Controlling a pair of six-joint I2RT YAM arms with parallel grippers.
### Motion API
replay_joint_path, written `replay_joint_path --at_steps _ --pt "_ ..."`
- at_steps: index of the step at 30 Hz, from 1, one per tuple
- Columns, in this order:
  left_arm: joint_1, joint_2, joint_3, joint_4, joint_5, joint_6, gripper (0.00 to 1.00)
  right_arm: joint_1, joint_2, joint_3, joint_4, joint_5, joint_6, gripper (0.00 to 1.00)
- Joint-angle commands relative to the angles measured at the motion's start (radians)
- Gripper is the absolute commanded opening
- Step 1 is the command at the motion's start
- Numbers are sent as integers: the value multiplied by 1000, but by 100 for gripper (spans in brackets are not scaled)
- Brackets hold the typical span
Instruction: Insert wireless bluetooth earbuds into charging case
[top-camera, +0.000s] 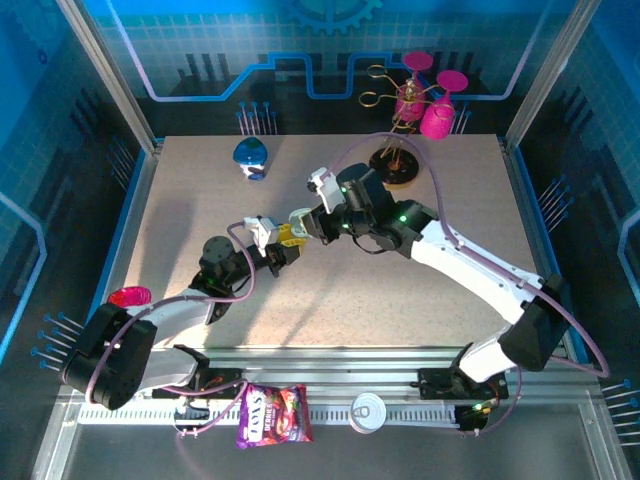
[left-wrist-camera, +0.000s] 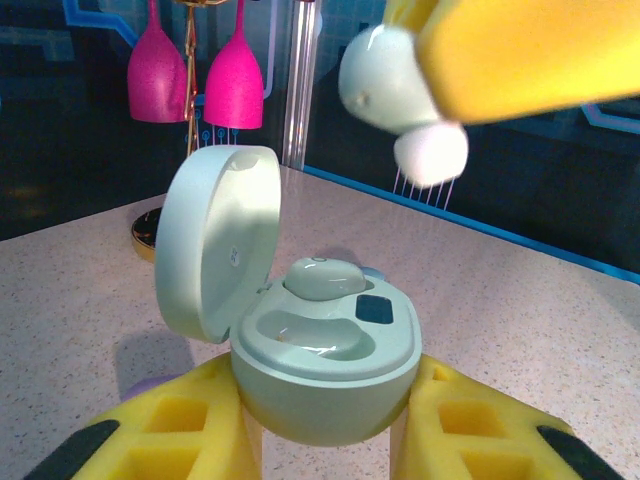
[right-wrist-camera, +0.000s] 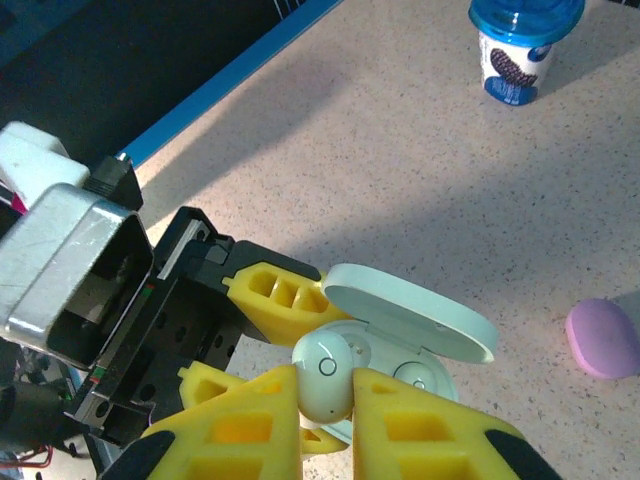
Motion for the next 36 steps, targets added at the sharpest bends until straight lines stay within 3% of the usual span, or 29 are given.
replay_joint_path --at_steps 1,26,36 --pt "5 -32 -4 24 -4 19 27 17 26 46 -30 10 -28 16" --pt "-1 -58 19 -33 8 25 27 23 65 -4 -5 -80 3 16" --pt "-3 -66 25 -39 10 23 27 23 46 -5 -27 -43 -9 29"
